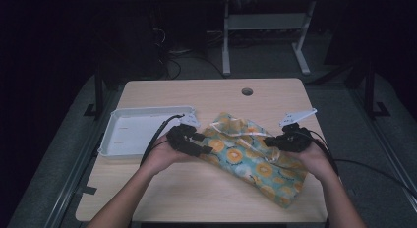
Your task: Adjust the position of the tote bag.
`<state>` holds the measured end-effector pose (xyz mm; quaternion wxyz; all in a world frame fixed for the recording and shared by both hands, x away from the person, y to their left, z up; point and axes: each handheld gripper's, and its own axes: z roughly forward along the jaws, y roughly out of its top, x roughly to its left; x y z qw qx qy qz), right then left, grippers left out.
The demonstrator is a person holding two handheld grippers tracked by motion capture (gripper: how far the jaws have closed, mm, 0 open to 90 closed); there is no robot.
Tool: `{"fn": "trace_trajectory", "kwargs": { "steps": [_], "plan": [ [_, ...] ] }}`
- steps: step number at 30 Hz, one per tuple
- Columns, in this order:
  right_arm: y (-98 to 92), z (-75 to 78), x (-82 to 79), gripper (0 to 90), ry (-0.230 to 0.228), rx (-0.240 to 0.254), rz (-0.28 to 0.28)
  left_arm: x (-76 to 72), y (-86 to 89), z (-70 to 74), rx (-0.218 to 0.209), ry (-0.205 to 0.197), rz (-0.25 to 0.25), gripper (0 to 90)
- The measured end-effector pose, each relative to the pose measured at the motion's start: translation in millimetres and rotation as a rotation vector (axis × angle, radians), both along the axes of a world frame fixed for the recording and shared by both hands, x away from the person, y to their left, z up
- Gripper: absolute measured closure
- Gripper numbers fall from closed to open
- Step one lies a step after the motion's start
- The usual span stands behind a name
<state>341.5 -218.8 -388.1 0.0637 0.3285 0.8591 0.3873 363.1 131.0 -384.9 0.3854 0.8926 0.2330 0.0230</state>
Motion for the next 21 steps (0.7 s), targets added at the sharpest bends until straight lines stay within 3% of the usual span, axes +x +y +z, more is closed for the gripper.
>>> {"fn": "trace_trajectory", "kwargs": {
  "steps": [9,21],
  "plan": [
    [8.3,0.5,-18.7,89.3,-0.006,0.015,0.065,18.0,-21.3,6.9,-0.031,-0.023,-0.047,34.3],
    [14.7,0.2,-36.3,89.3,-0.008,0.044,0.140,22.9,-45.0,10.0,-0.039,-0.058,-0.134,29.6]
  ]
}}
